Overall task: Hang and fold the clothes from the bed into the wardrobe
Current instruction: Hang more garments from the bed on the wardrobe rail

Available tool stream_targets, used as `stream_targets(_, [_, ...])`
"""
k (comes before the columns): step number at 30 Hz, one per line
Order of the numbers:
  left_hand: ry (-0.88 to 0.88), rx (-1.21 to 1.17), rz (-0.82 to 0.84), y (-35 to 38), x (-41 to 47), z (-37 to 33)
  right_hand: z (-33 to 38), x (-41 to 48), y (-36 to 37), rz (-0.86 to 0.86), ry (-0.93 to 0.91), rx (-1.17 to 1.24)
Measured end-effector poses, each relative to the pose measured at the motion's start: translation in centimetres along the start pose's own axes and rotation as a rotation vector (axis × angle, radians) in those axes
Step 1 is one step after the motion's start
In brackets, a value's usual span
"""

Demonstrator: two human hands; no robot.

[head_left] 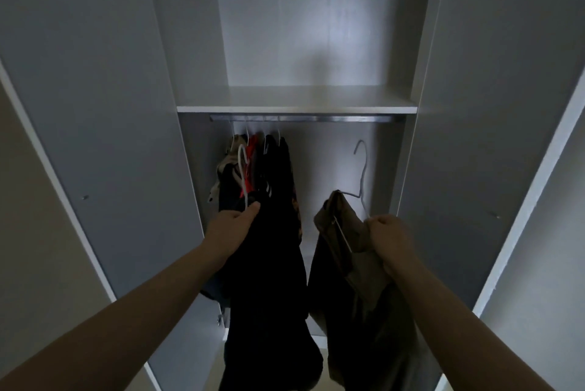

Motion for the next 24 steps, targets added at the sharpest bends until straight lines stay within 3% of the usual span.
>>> stream_targets(9, [0.086, 0.016, 0.060, -1.1, 5.9, 1.1, 1.6, 4.2, 3.2, -0.100, 0.042, -0.132])
stream_targets(24, [0.168, 0.013, 0.116, -0.8, 12.0, 3.4, 0.0, 9.5, 6.5, -0.157, 0.055, -0.055])
Point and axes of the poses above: each hand's wrist, its own x-axis towards the middle knuckle, its own y-axis out of the palm, z = x × y, the point moved 9 cm from there along x, towards the middle knuckle, and after that the axes turned 14 degrees about z, right-handed, at the moved point
